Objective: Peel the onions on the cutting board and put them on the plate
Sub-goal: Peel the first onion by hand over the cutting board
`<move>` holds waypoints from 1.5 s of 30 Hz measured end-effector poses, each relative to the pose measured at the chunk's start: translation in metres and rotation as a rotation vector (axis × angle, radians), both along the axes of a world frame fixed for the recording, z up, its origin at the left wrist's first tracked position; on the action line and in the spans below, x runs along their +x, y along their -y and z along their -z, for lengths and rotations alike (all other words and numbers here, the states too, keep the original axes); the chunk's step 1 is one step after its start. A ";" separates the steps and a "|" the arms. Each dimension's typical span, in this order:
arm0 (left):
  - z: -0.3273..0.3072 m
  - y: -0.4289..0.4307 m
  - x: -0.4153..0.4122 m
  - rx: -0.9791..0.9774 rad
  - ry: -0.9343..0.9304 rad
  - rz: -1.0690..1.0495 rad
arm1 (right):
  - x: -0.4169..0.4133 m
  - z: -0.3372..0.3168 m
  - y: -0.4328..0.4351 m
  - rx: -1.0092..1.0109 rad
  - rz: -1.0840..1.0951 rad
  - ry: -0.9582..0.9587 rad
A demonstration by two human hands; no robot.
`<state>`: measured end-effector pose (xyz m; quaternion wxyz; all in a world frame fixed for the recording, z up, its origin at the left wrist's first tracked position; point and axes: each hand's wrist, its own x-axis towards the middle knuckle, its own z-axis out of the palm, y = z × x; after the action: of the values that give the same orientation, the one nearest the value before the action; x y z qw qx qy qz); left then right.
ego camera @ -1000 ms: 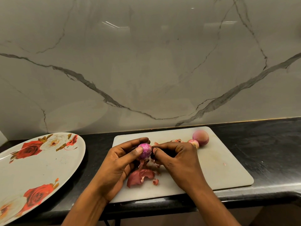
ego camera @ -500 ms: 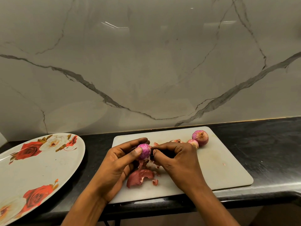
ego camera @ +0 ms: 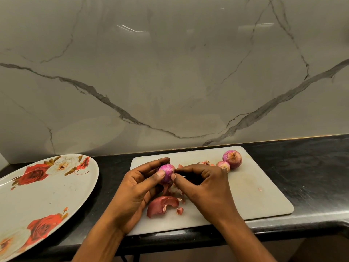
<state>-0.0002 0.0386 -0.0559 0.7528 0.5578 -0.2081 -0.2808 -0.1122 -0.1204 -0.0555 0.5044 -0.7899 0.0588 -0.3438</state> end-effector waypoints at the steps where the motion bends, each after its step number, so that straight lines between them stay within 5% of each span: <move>1: 0.000 0.000 -0.001 0.005 0.015 -0.002 | 0.000 0.000 -0.001 -0.028 0.017 0.002; 11: 0.000 0.001 -0.001 0.037 0.097 -0.015 | 0.003 0.005 -0.003 -0.153 0.114 -0.047; 31: -0.003 0.001 0.001 -0.097 -0.097 -0.027 | 0.006 0.010 0.005 -0.040 0.110 -0.114; 45: 0.006 -0.001 0.004 -0.022 0.042 0.002 | 0.004 0.006 0.001 -0.043 0.048 -0.042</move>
<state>0.0035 0.0400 -0.0621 0.7540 0.5553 -0.2273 -0.2674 -0.1083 -0.1218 -0.0612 0.4776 -0.8060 0.0806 -0.3404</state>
